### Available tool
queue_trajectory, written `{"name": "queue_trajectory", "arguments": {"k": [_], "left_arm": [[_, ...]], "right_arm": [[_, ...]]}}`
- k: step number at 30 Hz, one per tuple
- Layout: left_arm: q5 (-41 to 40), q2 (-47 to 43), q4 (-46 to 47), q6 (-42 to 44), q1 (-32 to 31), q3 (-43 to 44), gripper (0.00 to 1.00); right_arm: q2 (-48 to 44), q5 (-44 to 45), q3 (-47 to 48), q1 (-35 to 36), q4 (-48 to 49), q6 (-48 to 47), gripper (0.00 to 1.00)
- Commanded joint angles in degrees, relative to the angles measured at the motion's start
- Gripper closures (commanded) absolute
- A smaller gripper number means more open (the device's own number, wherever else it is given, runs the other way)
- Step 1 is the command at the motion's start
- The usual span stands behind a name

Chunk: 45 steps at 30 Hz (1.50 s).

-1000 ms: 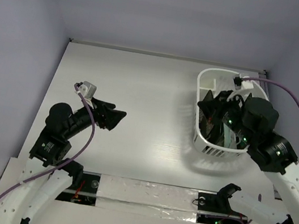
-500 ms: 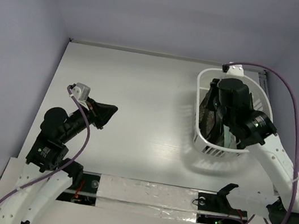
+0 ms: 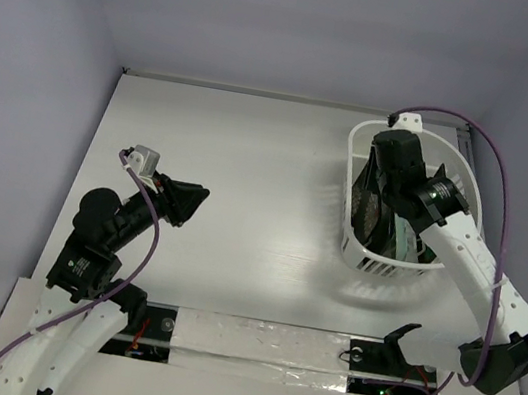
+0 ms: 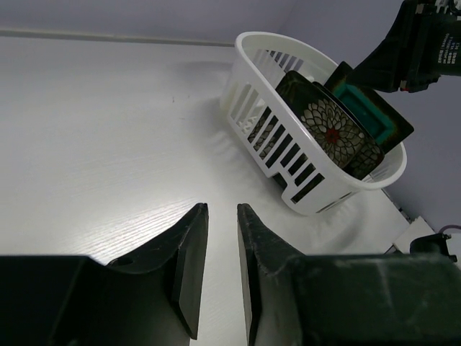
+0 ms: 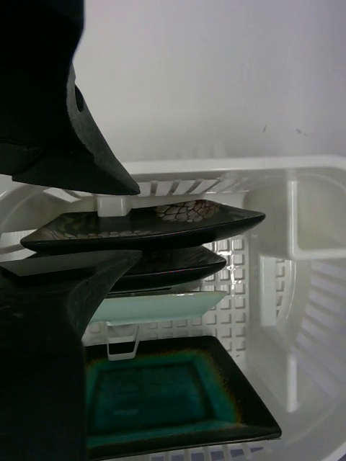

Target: Unload the plates from the dish rack

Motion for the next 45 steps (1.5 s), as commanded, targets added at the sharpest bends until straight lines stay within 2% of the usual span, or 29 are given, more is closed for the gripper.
{"name": "queue_trajectory", "arguments": {"k": [1,5,14,29,32,35,36,38,45], "left_arm": [[0.2,-0.1,1.7,-0.3,-0.1,-0.8,0.79],[0.3,-0.3,1.8,-0.4,-0.1,-0.8,0.77],[0.4,-0.6,2.0,-0.4,-0.1,-0.9,0.71],[1.5,-1.0,2.4,-0.5,-0.1,-1.1,0.68],[1.5,-1.0,2.4,-0.4,-0.1,-1.1,0.67],[1.7,-1.2,2.4,-0.5,0.5,-1.1,0.66],[1.7,-1.3,2.3,-0.5,0.5,-1.1,0.66],[1.6,-1.3,2.4,-0.5,1.0,-1.2,0.65],[1.9,-0.4,2.2,-0.8,1.0,-1.1,0.61]], "right_arm": [[0.2,0.0,-0.7,-0.6,-0.5,-1.3,0.58],[0.8,-2.5,-2.5,-1.7,0.8,-1.9,0.59],[3.8,-0.5,-6.0,-2.9,1.7,-2.0,0.60],[11.8,2.9,-5.3,-2.9,0.4,-2.8,0.60],[12.2,3.5,-5.1,-2.9,0.4,-2.8,0.63],[12.2,5.8,-4.5,-2.9,-0.3,-2.7,0.72],[12.2,5.9,-4.2,-2.9,-0.5,-2.7,0.81],[12.0,5.9,-3.3,-2.9,-1.0,-2.8,0.90],[10.8,7.4,0.0,-2.9,-3.3,-3.1,1.00]]}}
